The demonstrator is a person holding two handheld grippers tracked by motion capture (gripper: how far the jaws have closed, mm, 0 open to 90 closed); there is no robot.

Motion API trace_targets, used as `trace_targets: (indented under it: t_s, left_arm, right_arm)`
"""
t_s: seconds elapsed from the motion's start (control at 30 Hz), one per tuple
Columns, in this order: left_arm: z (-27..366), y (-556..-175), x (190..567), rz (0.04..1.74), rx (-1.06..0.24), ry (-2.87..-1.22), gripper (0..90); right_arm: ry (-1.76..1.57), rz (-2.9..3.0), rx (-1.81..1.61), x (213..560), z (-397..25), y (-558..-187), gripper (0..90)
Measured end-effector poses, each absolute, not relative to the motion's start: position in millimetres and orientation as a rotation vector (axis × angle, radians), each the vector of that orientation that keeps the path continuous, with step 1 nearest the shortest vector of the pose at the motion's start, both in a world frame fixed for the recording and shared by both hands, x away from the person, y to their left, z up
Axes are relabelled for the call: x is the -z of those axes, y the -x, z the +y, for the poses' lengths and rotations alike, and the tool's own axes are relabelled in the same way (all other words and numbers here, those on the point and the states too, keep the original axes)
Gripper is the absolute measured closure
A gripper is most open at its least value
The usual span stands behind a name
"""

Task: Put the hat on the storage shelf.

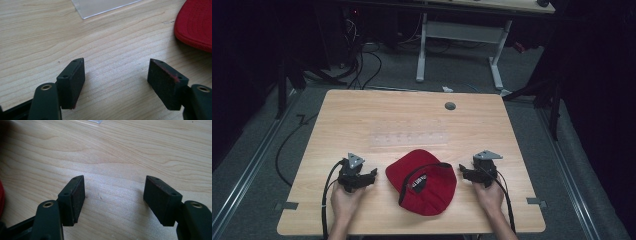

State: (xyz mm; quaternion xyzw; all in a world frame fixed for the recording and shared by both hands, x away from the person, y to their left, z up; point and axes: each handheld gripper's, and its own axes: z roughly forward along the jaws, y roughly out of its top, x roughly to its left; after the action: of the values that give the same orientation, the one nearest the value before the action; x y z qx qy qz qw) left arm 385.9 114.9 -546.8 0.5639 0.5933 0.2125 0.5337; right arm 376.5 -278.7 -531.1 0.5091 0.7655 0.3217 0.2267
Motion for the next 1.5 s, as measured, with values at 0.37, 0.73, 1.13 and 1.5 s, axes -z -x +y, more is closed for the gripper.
trace_targets:
  t_s: [0.37,0.73,1.13,1.5]
  left_arm:
    - [114.6,-385.8,546.9,1.413,-0.506,-1.345,29.6]
    - [114.4,-385.6,546.9,1.413,-0.505,-1.346,28.9]
    - [114.0,-385.2,546.9,1.411,-0.502,-1.349,28.0]
    - [114.0,-385.0,547.0,1.411,-0.502,-1.352,27.7]
  right_arm:
    - [-1.405,2.111,-0.888,531.1,-278.5,-376.5,34.0]
    - [-1.401,2.124,-0.885,531.4,-278.2,-377.4,28.0]
    - [-1.400,2.105,-0.888,530.6,-281.0,-374.4,39.9]
    - [-1.427,2.094,-0.933,528.5,-288.4,-370.4,46.8]
